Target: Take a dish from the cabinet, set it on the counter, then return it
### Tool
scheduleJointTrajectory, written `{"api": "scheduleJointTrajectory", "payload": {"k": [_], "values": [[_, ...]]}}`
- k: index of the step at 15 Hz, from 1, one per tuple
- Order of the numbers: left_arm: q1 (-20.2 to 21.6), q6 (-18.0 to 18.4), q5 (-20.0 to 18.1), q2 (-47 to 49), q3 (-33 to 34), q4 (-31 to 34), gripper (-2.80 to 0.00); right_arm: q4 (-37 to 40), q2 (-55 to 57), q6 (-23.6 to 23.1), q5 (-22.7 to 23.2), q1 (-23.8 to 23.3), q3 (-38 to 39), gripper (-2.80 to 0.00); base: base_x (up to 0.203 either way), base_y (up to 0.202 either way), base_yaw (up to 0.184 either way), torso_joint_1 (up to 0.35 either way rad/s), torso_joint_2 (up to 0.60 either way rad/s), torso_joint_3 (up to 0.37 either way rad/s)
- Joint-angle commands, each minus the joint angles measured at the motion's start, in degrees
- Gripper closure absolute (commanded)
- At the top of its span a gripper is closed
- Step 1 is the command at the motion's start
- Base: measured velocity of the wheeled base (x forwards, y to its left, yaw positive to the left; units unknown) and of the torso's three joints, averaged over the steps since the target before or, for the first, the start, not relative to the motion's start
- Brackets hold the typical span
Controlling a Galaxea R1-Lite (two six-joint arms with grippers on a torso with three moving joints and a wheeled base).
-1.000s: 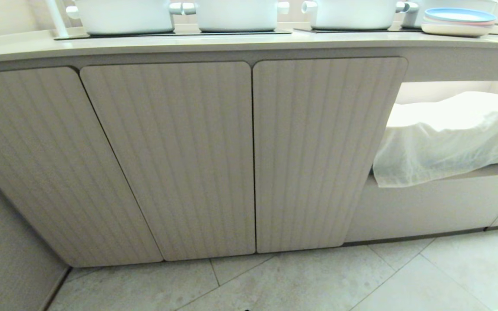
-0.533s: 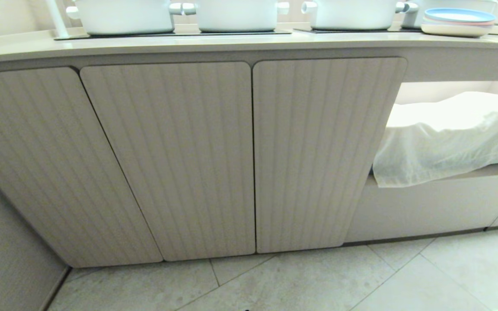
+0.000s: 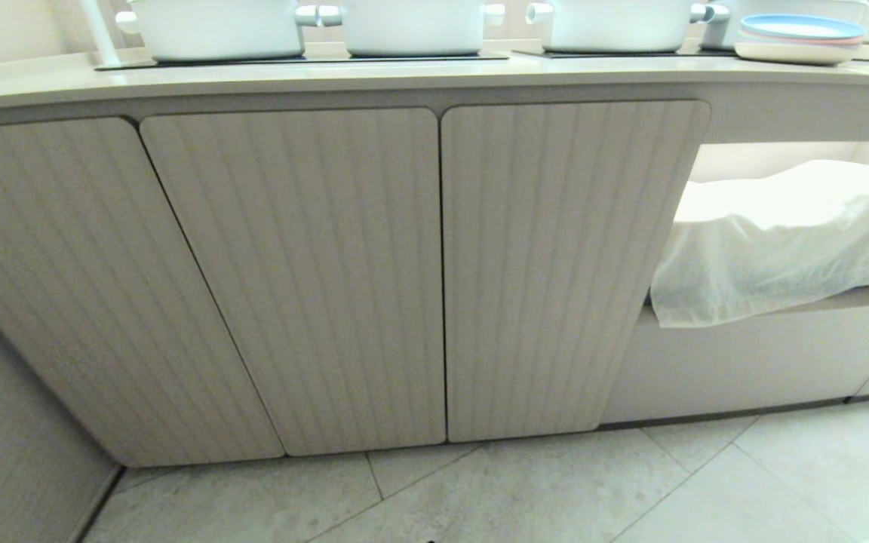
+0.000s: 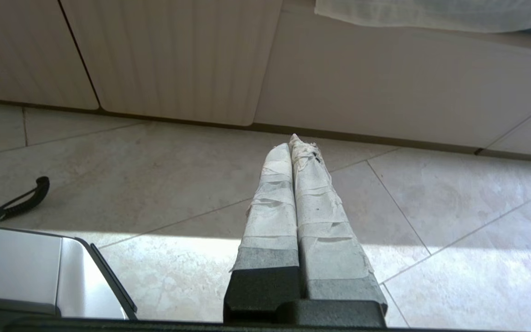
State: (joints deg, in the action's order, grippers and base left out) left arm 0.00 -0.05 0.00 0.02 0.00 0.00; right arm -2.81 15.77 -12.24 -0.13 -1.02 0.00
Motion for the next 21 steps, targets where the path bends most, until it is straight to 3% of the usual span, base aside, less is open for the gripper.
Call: {"api": "scheduleJointTrajectory", "payload": {"k": [1,9,13,17,21], "values": [[0.00,-0.04,0.00,-0.02,0.00,0.00,0.00,0.02,-1.20,0.07,-0.04,0.61,0.00,0.00,0.000,0.000,0.000,0.000,0.00,0.000],[0.00,0.01,0.00,-0.02,0.00,0.00,0.00,0.34,-15.00,0.24,1.54,0.77,0.00,0.00,0.000,0.000,0.000,0.000,0.00,0.000],[0.00,-0.04,0.00,-0.02,0.00,0.00,0.00,0.44,-15.77,0.58,1.54,0.75,0.00,0.00,0.000,0.000,0.000,0.000,0.00,0.000],[0.00,-0.02,0.00,-0.02,0.00,0.00,0.00,2.54,-15.77,6.92,0.61,0.75,0.00,0.00,0.000,0.000,0.000,0.000,0.00,0.000],[0.00,-0.04,0.00,-0.02,0.00,0.00,0.00,2.63,-15.77,7.05,0.49,0.75,0.00,0.00,0.000,0.000,0.000,0.000,0.00,0.000]]}}
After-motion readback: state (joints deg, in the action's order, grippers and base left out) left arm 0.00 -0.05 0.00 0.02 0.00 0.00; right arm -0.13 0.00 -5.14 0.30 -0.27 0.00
